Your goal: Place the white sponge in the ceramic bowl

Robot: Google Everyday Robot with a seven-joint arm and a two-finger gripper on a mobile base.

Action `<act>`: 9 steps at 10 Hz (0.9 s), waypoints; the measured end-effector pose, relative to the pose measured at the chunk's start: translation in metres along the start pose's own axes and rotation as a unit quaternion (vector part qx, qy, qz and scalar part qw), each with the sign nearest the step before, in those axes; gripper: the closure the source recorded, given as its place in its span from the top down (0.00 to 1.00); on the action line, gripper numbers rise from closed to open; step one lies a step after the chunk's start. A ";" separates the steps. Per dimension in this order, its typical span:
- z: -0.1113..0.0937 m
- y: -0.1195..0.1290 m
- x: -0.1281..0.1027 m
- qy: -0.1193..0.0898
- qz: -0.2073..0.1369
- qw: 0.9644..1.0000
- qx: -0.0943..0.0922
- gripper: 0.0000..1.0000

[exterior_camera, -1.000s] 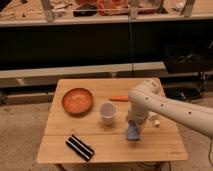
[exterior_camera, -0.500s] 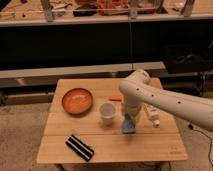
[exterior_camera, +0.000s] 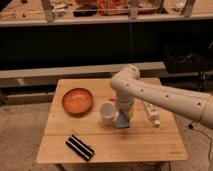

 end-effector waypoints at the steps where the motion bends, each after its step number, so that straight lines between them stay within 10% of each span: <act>1: 0.000 -0.004 -0.002 0.000 0.001 1.000 0.000 0.00; 9: -0.015 -0.064 -0.007 0.028 -0.026 0.999 -0.005 0.00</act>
